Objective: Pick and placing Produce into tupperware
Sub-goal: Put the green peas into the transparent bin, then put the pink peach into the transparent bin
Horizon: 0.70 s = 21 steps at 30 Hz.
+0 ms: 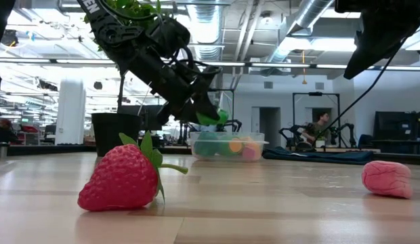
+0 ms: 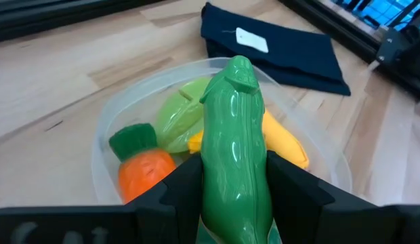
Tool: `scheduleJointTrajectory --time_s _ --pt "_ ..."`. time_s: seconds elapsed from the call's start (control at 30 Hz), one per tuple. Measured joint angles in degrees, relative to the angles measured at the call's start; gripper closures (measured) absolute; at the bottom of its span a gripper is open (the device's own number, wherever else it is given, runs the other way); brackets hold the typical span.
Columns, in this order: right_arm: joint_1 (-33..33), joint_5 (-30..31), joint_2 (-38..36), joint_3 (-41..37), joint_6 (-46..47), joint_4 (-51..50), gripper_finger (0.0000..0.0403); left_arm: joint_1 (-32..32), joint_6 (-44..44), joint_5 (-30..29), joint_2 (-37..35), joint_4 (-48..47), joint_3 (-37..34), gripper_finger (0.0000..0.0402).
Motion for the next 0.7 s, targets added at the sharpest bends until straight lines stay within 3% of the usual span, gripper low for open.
scheduleJointTrajectory --time_s 0.33,0.7 --pt "0.00 0.00 0.00 0.00 -0.43 0.17 0.0295 0.02 0.70 0.40 0.01 -0.27 0.00 0.0263" --pt "0.00 0.00 0.00 0.00 -0.41 0.20 0.0295 0.03 1.29 0.26 0.00 -0.24 -0.02 0.0204"
